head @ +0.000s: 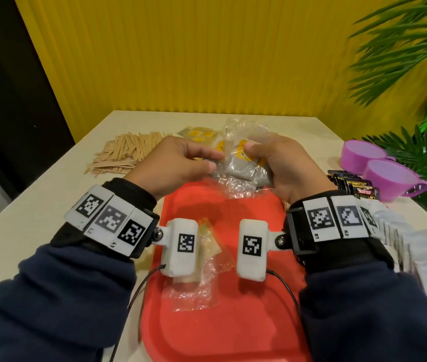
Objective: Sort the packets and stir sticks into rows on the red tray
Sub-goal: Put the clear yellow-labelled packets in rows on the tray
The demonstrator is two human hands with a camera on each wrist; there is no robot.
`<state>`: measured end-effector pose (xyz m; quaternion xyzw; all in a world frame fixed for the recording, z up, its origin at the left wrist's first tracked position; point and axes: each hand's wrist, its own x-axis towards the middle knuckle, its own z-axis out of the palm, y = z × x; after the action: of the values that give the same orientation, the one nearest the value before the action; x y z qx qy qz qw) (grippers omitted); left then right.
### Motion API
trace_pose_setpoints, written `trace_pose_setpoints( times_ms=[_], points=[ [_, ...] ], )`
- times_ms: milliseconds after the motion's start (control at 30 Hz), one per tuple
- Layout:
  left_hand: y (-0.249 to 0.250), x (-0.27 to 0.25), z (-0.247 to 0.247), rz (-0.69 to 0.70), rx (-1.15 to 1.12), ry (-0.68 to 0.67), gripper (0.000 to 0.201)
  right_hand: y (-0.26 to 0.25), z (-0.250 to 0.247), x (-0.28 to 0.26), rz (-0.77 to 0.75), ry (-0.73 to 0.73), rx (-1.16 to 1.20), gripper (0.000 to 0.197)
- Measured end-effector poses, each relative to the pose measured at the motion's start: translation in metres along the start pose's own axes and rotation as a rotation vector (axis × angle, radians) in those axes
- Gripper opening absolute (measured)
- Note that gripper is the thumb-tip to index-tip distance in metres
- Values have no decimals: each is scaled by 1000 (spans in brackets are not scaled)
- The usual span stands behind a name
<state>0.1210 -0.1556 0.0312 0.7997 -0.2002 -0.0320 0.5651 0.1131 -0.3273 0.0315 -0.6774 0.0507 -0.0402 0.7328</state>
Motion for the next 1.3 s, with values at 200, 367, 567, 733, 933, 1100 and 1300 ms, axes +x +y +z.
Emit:
trace_pose_setpoints(
  times_ms=[200,367,567,733,933,1100,1300],
  points=[
    [2,-6,-7,-115,0,-95,23,-1,4,-2,-45,3,-62,15],
    [-6,-10,-9,-260,379,-392,28,-3,2,-3,-79,57,-42,17],
    [7,-9,17,-306,887,-615,55,-7,-4,-4,-114,59,-52,20],
    [9,-9,42,-390,1260,-736,81,-8,-5,-4,-126,34,-28,17],
    [11,-8,58,-368,1385,-697,72,-9,-7,-2,-112,40,-1,16],
    [7,-4,52,-418,1368,-726,60,-10,-10,-2,-116,54,13,17],
    [-4,3,33,-401,1084,-507,41,-10,-12,-2,-115,57,4,15]
  ],
)
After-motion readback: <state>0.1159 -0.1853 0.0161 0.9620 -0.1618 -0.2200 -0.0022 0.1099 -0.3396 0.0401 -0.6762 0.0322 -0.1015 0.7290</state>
